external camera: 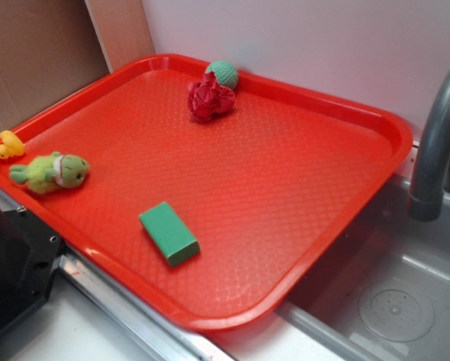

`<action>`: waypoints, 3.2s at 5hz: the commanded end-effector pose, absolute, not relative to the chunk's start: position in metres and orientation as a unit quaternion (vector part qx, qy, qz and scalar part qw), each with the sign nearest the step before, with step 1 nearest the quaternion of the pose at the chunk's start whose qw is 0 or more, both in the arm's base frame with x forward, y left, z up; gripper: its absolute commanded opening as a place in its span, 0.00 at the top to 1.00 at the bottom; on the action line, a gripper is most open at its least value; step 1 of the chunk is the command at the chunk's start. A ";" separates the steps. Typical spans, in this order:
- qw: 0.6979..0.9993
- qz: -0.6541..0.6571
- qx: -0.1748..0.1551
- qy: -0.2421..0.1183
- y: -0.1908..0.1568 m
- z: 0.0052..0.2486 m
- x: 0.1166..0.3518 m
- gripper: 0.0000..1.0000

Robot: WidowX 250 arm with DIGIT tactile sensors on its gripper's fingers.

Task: Grab the red paper.

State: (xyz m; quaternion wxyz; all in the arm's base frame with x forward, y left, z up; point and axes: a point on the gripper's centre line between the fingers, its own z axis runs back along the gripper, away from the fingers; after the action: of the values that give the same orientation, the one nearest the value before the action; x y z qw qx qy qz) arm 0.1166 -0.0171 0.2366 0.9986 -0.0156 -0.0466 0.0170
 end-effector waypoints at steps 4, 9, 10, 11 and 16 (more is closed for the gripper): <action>0.993 -0.038 0.001 -0.113 -0.025 0.139 0.257 0.00; 0.991 -0.011 0.107 -0.083 0.028 0.055 0.311 0.00; 0.992 -0.010 0.098 -0.075 0.036 0.044 0.318 0.00; 0.994 -0.009 0.073 -0.081 0.036 0.041 0.319 1.00; 0.998 0.063 0.005 -0.013 0.000 0.218 0.219 1.00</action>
State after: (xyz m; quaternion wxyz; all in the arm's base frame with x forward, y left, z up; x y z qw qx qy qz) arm 0.2139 -0.0034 0.1980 0.9981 0.0052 0.0173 0.0590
